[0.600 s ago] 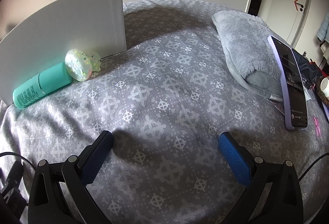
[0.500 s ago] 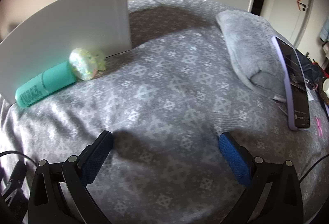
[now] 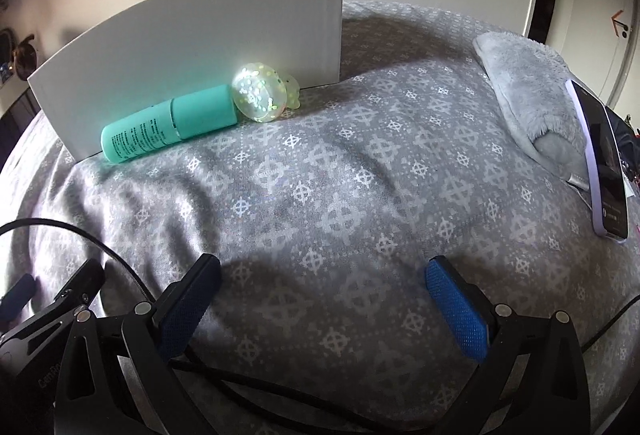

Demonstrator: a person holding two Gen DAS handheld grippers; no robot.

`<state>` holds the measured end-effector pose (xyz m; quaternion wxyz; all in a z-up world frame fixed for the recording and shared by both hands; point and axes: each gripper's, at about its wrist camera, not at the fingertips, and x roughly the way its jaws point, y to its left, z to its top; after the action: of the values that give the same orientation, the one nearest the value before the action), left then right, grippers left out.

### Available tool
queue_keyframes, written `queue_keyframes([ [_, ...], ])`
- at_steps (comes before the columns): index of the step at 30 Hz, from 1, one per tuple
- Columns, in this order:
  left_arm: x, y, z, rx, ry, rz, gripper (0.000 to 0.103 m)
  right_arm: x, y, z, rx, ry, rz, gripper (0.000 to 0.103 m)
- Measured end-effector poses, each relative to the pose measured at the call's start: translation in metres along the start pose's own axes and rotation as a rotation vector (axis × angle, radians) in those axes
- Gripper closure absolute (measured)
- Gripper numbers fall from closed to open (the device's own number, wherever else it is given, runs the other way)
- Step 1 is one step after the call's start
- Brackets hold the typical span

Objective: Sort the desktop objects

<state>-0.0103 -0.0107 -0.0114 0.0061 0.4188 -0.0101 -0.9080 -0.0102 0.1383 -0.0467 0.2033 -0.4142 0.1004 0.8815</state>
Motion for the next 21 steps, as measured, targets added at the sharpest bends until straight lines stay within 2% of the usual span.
queue_keyframes([
  [21, -0.0009, 0.0013, 0.0019, -0.002, 0.001, -0.003, 0.000, -0.0020, 0.0010, -0.0004, 0.002, 0.000, 0.002, 0.000],
])
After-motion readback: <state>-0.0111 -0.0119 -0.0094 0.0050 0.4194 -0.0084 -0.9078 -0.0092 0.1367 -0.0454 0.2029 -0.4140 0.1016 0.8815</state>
